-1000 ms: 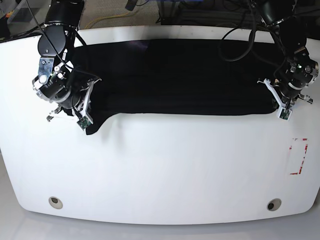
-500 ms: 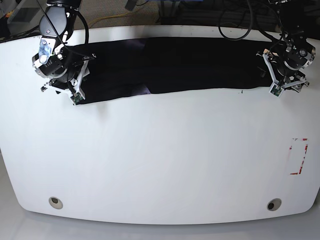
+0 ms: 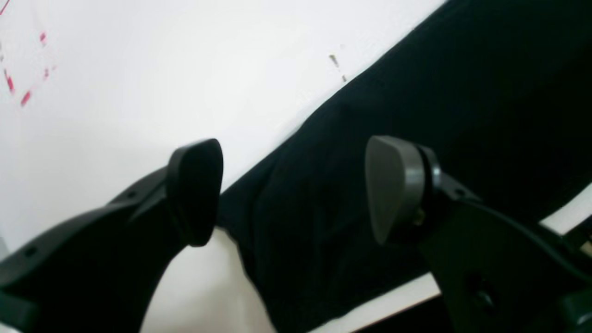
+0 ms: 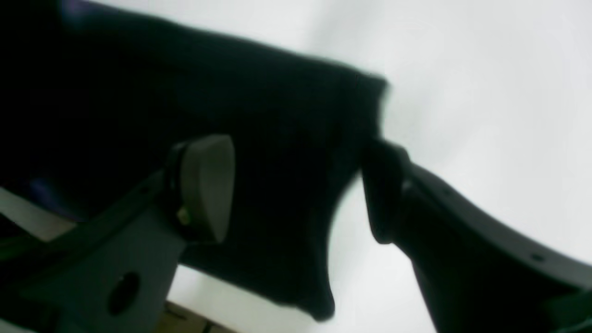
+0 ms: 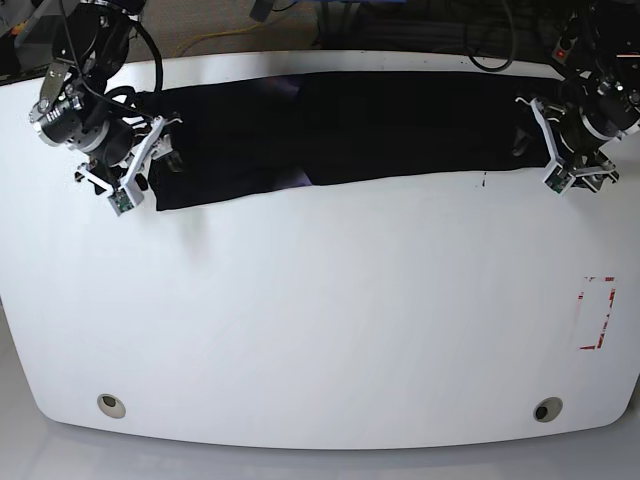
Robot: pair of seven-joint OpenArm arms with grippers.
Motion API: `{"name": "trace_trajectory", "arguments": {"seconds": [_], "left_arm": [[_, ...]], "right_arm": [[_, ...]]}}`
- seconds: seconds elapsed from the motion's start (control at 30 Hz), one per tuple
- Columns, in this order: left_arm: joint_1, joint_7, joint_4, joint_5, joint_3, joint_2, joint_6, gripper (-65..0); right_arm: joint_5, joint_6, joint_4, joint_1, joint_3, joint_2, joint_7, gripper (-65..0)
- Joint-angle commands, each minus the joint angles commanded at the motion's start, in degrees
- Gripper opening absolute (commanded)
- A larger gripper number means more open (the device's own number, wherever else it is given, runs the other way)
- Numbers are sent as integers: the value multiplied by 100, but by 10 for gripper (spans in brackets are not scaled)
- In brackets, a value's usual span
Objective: Fold the T-shirt properly
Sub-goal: 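Lay the folded edge down and release with both grippers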
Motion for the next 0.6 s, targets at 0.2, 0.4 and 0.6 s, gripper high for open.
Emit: {"name": "trace_trajectory", "arguments": {"seconds": [0.2, 0.4, 0.6], "left_arm": [[-70, 325, -9, 809, 35, 492, 0, -211], [18, 589, -264, 1512, 35, 633, 0, -211], [0, 563, -747, 1574, 44, 527, 0, -211]], "right_arm": [[-352, 0, -440, 44, -448, -246, 88, -235], [-853, 0, -1125, 18, -791, -316, 642, -235], [-1319, 0, -2057, 62, -826, -193, 1486, -235]]}}
